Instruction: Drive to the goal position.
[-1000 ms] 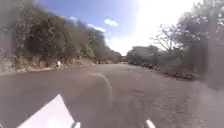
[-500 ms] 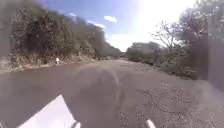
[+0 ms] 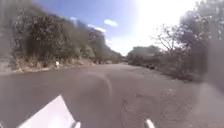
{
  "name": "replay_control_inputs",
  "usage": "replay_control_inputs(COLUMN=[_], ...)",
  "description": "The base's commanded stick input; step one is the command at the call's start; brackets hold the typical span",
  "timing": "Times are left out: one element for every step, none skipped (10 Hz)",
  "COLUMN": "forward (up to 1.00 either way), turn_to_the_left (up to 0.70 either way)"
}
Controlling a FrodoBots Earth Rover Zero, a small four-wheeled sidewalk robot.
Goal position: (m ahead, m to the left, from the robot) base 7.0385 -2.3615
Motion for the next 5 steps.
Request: replay_control_inputs(forward=[0.50,0.50,0.50,0.50,0.50], turn_to_the_left=[-0.41,-0.50,-0.50,-0.50,-0.50])
